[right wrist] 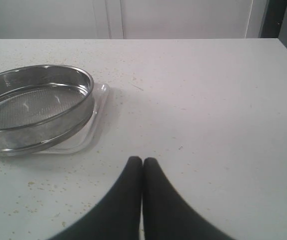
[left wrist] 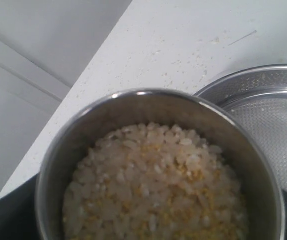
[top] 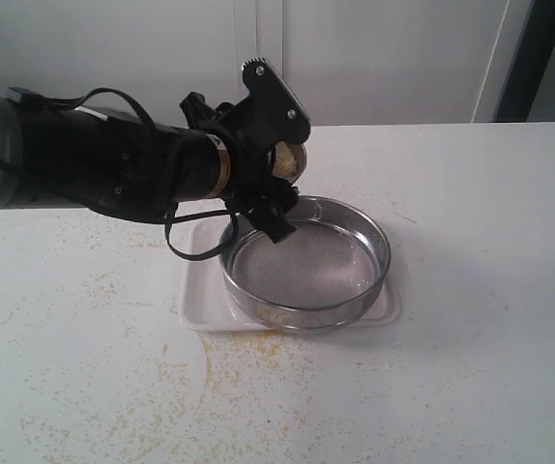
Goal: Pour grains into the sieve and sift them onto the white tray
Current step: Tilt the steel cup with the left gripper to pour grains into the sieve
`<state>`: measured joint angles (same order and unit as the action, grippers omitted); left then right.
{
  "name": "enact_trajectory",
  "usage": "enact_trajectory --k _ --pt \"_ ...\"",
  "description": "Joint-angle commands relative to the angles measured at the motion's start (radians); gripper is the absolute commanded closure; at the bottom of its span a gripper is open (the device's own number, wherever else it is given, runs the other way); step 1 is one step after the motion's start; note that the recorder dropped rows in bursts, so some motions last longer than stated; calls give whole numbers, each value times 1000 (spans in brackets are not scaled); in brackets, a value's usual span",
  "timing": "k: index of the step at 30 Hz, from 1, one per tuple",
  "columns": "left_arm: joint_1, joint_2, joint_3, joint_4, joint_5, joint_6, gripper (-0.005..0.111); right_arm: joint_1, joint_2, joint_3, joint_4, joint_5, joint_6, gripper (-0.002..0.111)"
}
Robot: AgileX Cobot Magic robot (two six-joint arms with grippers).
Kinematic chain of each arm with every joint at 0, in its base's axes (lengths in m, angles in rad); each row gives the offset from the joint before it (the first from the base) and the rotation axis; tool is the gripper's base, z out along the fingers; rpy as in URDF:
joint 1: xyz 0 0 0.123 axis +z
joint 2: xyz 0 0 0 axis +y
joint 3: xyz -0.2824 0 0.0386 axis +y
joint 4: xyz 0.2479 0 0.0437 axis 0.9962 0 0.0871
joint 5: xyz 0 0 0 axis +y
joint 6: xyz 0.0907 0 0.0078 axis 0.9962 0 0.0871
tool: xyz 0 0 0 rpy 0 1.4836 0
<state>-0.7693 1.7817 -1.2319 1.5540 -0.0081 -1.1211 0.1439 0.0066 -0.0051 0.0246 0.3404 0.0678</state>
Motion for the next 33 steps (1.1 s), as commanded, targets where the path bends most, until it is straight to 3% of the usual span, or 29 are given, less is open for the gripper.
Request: enact_trajectory --k 1,12,33 --pt "-12 15 -29 76 26 15 107 3 -7 5 0 -4 4 108" --pt "-12 23 -38 77 37 158 107 3 -7 5 0 -4 4 108" --pt "-12 23 -38 169 -6 266 107 3 -7 5 0 -4 4 108"
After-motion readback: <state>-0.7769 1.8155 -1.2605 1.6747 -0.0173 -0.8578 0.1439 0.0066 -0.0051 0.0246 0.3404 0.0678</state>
